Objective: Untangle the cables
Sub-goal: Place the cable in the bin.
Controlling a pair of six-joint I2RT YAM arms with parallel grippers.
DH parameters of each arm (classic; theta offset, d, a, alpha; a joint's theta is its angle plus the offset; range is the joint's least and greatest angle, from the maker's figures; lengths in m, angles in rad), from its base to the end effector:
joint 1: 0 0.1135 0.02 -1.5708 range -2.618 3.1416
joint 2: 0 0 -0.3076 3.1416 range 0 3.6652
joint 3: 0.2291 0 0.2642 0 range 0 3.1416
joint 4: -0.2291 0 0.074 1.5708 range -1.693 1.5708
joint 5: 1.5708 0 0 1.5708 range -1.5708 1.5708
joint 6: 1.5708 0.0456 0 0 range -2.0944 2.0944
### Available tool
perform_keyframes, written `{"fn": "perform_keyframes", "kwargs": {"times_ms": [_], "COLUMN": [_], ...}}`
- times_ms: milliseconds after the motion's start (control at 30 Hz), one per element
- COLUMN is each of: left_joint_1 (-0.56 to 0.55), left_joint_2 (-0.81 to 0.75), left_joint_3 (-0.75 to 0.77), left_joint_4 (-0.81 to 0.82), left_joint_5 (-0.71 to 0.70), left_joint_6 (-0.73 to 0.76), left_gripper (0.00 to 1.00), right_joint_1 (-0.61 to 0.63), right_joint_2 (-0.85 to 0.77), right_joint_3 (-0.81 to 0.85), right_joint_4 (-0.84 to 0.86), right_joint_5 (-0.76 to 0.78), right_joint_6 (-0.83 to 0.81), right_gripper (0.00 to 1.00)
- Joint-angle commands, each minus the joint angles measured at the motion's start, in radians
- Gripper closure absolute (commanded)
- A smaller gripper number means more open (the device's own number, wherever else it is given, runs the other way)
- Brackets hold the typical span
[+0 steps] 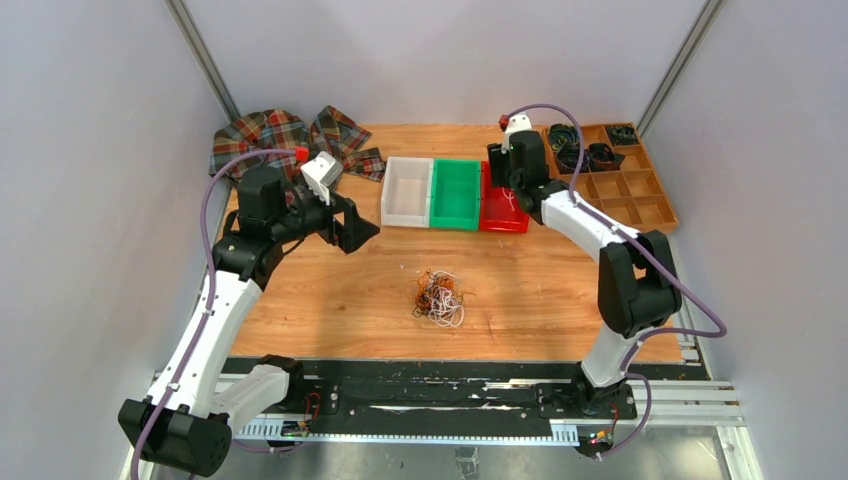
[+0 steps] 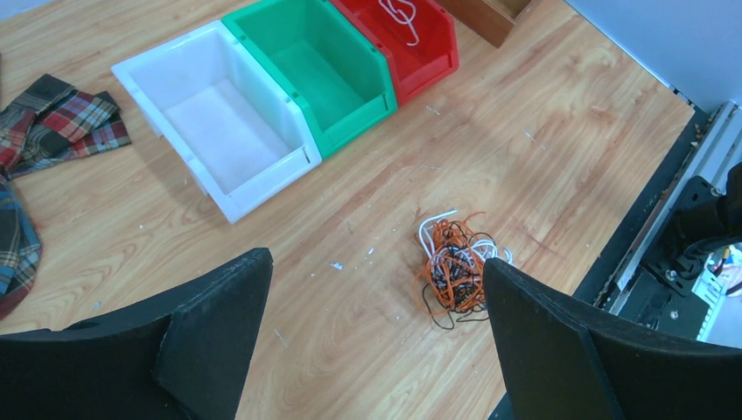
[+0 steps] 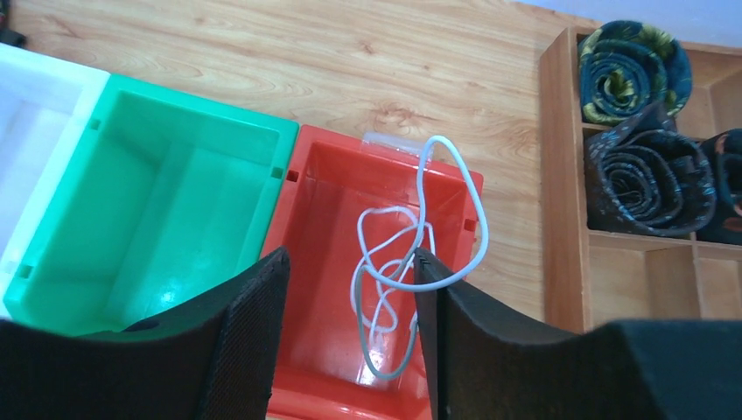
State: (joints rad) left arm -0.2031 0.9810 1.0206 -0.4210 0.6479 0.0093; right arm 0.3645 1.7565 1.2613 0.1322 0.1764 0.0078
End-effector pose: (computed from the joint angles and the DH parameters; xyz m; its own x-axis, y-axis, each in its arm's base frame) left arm 0.1963 -0.0685 0.3982 -0.3579 0.0813 -0.9302 0.7128 0.6672 -0.2160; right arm 0.4166 0.1504 0.3041 -0.3333 -0.1189 -0.9353 -0.1951 0.9792 -0.0550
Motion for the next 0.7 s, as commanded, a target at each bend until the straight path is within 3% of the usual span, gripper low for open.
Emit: {"fn": "perform_keyframes", "kwargs": {"times_ms": [0,133,233,333,400,500,667], "left_joint_1": [0.005,0.005,0.005,0.005,0.005,0.006,0.005], "left_joint_2": [-0.002,-0.010,-0.014,-0.019,-0.021,-0.020,-0.018], "left_joint_3": [0.001,0.004,0.003,0.003,0.003,0.004,0.009], "left_joint_4": [-0.016,-0.018,-0.028,-0.031,-0.034,-0.037,-0.039], "left_joint_5": [0.017,0.020,0.019,0.019,0.022,0.022,0.024], "left_joint_6": [0.029,0.026,0.034,0.040,0.042,0.047,0.050], "left_gripper": [0.05,0.05,0.05,0.05,0.05,0.05,0.05], "right_joint_1": [-0.015,-0.041,-0.060,-0.069,-0.077,-0.080,-0.084], "right_joint_2": [-0.057,-0.001,0.106,0.192,0.197,0.202,0.234], "right_joint_3": [0.032,0.091,0.234,0.358,0.373,0.402,0.508], "right_joint_4": [-0.065,-0.182,-0.399,-0.592,-0.625,-0.667,-0.848], "right_joint_5": [-0.022,-0.141,-0.226,-0.230,-0.243,-0.274,-0.272], "right_joint_6": [0.023,0.085,0.121,0.144,0.162,0.169,0.168], "right_gripper": [0.44,0.47,0.46,0.42,0.38,0.22,0.20]}}
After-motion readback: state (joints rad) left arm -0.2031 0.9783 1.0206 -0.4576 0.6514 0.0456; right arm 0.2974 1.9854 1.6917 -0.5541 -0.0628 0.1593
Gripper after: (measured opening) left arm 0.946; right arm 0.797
